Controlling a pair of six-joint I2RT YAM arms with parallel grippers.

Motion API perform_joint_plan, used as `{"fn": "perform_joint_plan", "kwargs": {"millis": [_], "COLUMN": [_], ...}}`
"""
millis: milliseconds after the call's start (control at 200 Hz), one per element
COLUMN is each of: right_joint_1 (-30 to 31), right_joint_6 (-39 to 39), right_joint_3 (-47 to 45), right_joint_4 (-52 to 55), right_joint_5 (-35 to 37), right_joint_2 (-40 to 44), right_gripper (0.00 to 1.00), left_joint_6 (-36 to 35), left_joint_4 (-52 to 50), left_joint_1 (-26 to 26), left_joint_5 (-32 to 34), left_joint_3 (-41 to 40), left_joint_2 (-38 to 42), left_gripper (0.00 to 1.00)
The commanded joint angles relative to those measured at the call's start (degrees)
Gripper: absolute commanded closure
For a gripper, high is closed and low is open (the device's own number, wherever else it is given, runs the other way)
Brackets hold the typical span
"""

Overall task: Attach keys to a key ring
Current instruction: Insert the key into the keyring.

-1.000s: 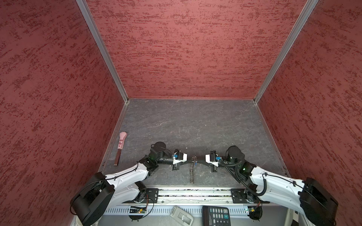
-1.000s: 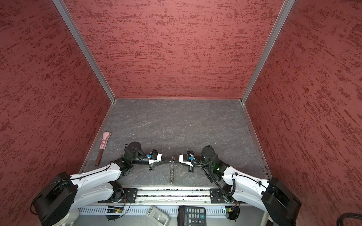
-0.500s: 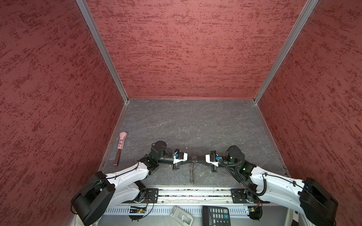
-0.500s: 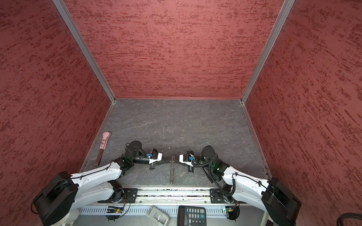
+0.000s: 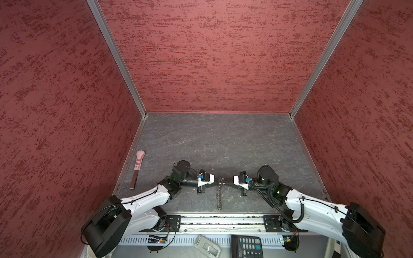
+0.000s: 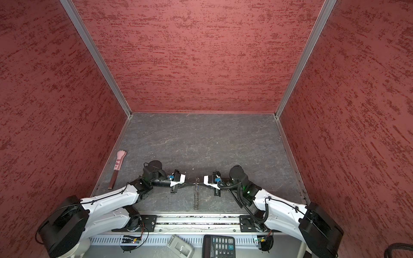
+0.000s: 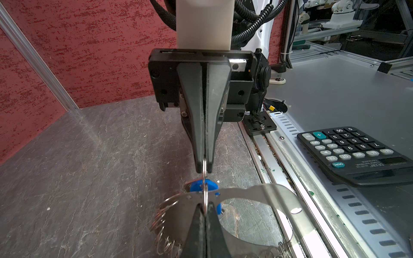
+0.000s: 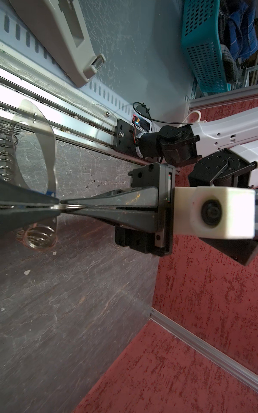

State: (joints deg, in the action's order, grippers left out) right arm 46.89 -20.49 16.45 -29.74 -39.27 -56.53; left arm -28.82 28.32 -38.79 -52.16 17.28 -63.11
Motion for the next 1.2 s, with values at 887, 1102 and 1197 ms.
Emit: {"fn": "perform_joint_plan", "kwargs": {"millis": [887,1102,1197], "right_joint_1": [3.5,4.4,4.9], "right_joint_6": [-9.1,-10.7,-11.7], "right_joint_3": [6.1,6.5,6.5], "right_joint_4": [12.0,13.5,14.2], "right_joint_5": [-0.4,1.1,2.7], "right_joint_2": [1.2,1.3,1.8], "right_gripper": [1.0,1.0,1.0], "left_joint_6": [-0.3,0.0,0.2], "left_joint_4": [-0.5,-0.5,-0.5], "left_joint_1": [-1.0,-1.0,-1.0], "left_joint_5": [2.2,2.3,2.6], "left_joint_3": [1.8,2.0,2.0], "left_joint_2": [-0.7,-0.6,-0.4], "left_gripper": [1.0,1.0,1.0]}}
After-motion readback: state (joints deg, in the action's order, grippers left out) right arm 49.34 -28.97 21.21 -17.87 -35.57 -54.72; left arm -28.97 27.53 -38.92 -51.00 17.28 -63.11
